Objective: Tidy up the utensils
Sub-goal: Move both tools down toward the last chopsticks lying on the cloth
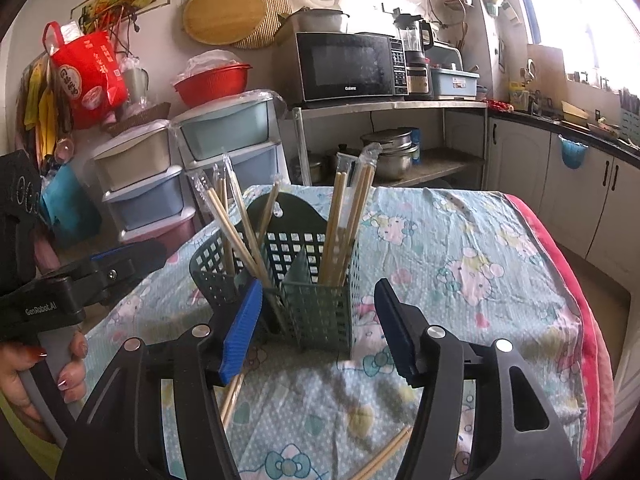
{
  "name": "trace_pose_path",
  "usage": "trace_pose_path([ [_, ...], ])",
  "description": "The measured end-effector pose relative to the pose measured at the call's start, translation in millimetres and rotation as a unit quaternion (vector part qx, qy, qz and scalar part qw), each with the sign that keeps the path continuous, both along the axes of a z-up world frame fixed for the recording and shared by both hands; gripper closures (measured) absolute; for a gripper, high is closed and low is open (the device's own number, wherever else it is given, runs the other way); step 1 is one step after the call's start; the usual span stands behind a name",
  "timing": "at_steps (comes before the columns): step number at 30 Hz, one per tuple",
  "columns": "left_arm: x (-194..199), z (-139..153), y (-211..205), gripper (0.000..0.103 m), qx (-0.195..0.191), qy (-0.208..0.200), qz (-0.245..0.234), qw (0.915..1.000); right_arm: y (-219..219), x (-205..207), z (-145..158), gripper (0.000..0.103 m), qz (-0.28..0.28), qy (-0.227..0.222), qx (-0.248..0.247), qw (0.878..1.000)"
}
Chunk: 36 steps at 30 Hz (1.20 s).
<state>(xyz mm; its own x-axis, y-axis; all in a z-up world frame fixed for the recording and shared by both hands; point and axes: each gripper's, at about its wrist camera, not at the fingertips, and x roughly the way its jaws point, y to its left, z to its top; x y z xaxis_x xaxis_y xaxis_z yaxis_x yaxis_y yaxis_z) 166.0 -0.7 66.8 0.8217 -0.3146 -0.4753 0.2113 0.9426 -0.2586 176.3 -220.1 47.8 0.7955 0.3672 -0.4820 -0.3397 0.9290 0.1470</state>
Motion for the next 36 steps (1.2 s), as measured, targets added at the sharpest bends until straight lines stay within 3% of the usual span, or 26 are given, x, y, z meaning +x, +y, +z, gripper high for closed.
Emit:
trace_pose_path([
  [12, -4.3, -28.4, -14.1, 0.011, 0.005, 0.038, -0.019, 0.9991, -13.3, -13.3, -21.9, 0.047, -0.008, 0.030, -0.008, 0.999],
  [27, -5.0, -81.6, -20.3, 0.011, -0.002, 0.113, -0.031, 0.9931, -33.5, -15.8, -67.7, 0.047, -0.019, 0.109, -0.009, 0.994],
  [34, 2.2, -110.5, -21.4, 0.026, -0.032, 0.167, -0.044, 0.9846, -45.7, -17.7, -89.7, 0.047, -0.027, 0.146, -0.006, 0.989],
  [36, 4.5, -116.4, -22.8, 0.034, -0.035, 0.178, -0.045, 0.9824, -49.1, -17.0, -96.5, 0.047, -0.031, 0.157, -0.008, 0.987],
])
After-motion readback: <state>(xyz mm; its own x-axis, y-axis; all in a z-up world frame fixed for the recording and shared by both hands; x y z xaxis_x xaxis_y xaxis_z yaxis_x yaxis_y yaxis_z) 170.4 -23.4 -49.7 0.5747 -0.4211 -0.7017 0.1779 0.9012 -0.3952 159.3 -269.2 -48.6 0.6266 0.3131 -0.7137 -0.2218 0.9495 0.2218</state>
